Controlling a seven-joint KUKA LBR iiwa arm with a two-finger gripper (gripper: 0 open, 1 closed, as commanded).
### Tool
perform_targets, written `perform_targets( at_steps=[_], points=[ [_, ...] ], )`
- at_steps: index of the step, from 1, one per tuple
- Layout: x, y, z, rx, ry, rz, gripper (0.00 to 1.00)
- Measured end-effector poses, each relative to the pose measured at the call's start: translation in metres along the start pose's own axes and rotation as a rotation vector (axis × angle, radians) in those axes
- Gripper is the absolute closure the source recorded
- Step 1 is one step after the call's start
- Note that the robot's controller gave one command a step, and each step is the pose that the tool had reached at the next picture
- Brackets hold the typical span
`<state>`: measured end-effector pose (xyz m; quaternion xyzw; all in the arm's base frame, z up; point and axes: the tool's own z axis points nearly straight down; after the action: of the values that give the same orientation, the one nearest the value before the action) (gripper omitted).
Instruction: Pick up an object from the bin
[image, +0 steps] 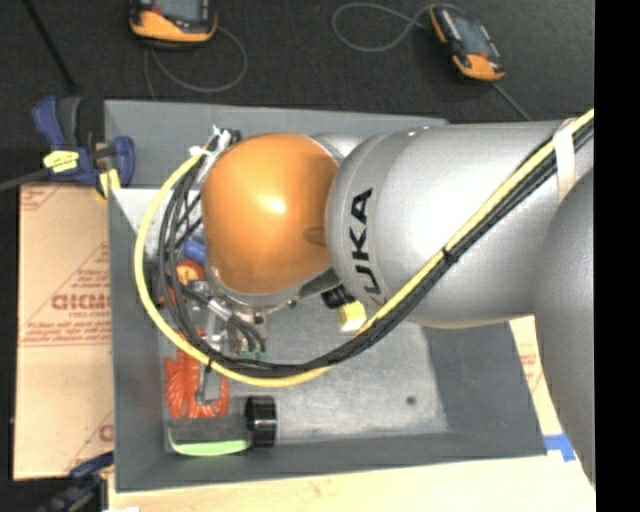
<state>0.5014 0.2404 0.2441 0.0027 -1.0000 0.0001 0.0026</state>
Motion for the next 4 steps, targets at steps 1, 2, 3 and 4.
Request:
perform_targets(
  at_steps=[1,2,3,4],
  points=[
    [-0.002,-0.002,-0.005,-0.002,-0.007,0.005,0.00],
    [0.012,-0.021,0.033,-0.002,-0.008,-0.012,0.00],
    [-0.028,-0.022,0.043,-0.002,-0.007,0.007,0.00],
    [-0.004,-0.069,0.084,-0.003,-0.011,0.005,0.00]
  ],
)
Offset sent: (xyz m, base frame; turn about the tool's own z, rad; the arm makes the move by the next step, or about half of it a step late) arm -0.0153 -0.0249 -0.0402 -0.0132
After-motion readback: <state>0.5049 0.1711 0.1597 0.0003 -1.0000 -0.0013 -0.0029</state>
